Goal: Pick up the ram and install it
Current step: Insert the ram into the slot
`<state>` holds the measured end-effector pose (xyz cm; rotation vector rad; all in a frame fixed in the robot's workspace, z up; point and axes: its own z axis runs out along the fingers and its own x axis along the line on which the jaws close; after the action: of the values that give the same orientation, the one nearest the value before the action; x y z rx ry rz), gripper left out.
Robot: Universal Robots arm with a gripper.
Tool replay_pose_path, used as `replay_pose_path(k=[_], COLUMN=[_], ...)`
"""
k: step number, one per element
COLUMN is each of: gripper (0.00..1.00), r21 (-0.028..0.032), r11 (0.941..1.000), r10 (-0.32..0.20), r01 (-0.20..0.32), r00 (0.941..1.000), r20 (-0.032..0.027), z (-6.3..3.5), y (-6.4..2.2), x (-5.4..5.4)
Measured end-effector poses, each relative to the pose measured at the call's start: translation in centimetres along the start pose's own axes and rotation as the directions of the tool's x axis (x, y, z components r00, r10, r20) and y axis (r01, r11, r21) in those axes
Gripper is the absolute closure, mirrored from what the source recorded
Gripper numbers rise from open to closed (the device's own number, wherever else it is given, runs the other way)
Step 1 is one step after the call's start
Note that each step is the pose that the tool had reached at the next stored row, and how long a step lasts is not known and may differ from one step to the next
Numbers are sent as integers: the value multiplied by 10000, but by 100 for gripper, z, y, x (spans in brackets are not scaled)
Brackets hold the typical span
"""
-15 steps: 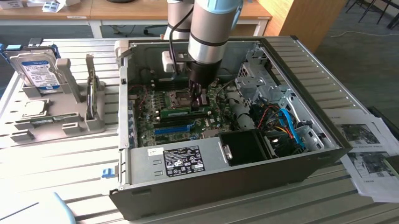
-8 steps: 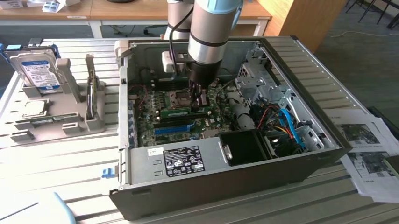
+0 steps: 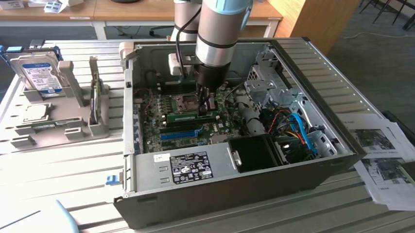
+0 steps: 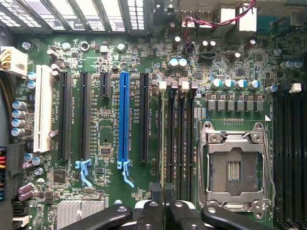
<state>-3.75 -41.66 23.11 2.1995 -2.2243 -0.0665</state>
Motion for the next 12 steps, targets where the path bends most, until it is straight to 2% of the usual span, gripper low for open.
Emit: replay_pose_path(k=[12], gripper=[89], r21=[0], r11=[10000], r10=[-1], r01=[1], r00=[10000], r20=[-1], z=[10], y=[-1], x=[-1])
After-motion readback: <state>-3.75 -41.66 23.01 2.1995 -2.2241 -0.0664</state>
